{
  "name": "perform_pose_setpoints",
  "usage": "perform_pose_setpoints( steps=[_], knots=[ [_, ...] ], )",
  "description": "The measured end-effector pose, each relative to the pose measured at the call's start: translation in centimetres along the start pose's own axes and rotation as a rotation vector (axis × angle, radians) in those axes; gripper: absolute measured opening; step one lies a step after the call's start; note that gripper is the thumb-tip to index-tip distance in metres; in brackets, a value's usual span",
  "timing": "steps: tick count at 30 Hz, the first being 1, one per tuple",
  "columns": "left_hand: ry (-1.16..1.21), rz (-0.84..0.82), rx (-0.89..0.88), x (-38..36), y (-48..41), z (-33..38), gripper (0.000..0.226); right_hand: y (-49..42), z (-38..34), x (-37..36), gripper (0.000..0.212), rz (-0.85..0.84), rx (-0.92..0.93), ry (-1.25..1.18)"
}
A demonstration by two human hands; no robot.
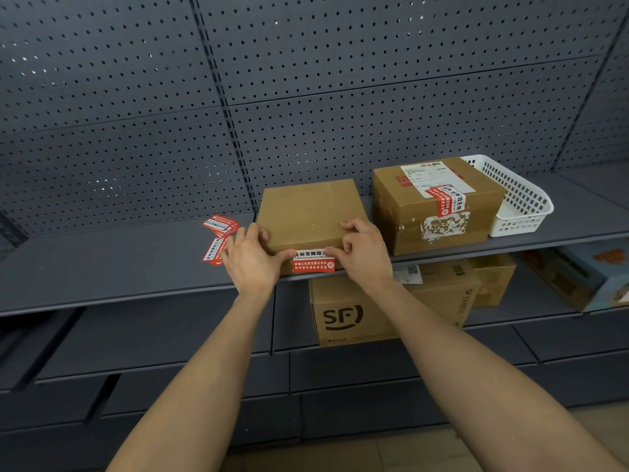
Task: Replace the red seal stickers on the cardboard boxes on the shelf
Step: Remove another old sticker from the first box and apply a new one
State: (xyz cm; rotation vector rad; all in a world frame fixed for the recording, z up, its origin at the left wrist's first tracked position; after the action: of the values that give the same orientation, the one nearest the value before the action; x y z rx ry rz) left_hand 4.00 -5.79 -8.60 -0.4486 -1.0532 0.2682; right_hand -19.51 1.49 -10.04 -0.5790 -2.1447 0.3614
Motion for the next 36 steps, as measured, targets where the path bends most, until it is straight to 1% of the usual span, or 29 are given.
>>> perform_pose_setpoints(
  steps=[2, 4, 5, 7, 9, 10, 13, 19, 23, 25, 27, 29, 30, 33, 36],
  knots=[
    [-0.003, -0.010, -0.011, 0.1, -0.1, 0.1, 0.064, 0.0, 0.5, 0.4, 0.051, 0.015, 0.021, -0.032],
    [-0.054, -0.027, -0.042, -0.1, 0.1, 0.4, 0.070, 0.1, 0.7, 0.5, 0.049, 0.008, 0.023, -0.023],
    [-0.104, -0.036, -0.072, -0.2, 0.3, 0.6, 0.077, 0.2, 0.5, 0.3, 0.047, -0.002, 0.023, 0.009],
    [-0.220, -0.031, -0.135, -0.4, 1.2, 1.0, 0.093, 0.3, 0.0, -0.4, 0.041, -0.004, 0.041, 0.146],
    [-0.295, -0.008, -0.172, -0.3, 1.8, 1.4, 0.105, 0.4, -0.3, -1.4, 0.053, 0.016, 0.070, 0.277],
    [-0.310, 0.002, -0.177, -0.4, 2.0, 1.4, 0.106, 0.5, -0.4, -1.8, 0.057, 0.030, 0.076, 0.307],
    [-0.357, 0.014, -0.200, -0.4, 2.1, 1.8, 0.100, 0.8, -0.3, -2.3, 0.059, 0.062, 0.096, 0.377],
    [-0.389, 0.051, -0.246, -0.8, 2.6, 2.1, 0.090, 1.5, -0.3, -2.1, 0.042, 0.097, 0.141, 0.372],
    [-0.376, 0.048, -0.237, -1.0, 2.6, 1.9, 0.091, 1.7, -0.2, -2.1, 0.039, 0.128, 0.170, 0.349],
    [-0.358, 0.036, -0.227, -1.0, 2.7, 1.9, 0.097, 1.7, -0.1, -2.1, 0.042, 0.147, 0.192, 0.338],
    [-0.340, 0.045, -0.213, -0.9, 2.8, 2.0, 0.101, 1.8, -0.1, -2.1, 0.052, 0.174, 0.200, 0.340],
    [-0.340, 0.061, -0.207, -1.0, 2.9, 2.2, 0.099, 1.8, -0.2, -2.2, 0.061, 0.207, 0.189, 0.345],
    [-0.347, 0.067, -0.207, -1.0, 2.9, 2.2, 0.097, 1.8, -0.2, -2.2, 0.061, 0.223, 0.186, 0.343],
    [-0.370, 0.073, -0.219, -1.3, 3.0, 2.2, 0.095, 1.8, 0.0, -2.5, 0.055, 0.239, 0.202, 0.340],
    [-0.379, 0.073, -0.238, -1.4, 2.9, 1.7, 0.096, 2.0, 0.3, -1.9, 0.041, 0.217, 0.279, 0.276]
  ],
)
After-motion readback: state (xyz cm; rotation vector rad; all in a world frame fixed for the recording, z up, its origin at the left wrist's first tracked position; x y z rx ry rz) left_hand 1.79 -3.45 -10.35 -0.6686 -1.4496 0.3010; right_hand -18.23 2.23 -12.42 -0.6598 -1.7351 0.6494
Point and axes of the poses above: each hand's wrist, its own y-axis away from the middle knuckle, its own x-axis out of the back of the hand, z = x × y, the point moved 9 cm from there along -y, towards the middle knuckle, and after that the axes turned 5 degrees about -y, right-handed, at the moved point
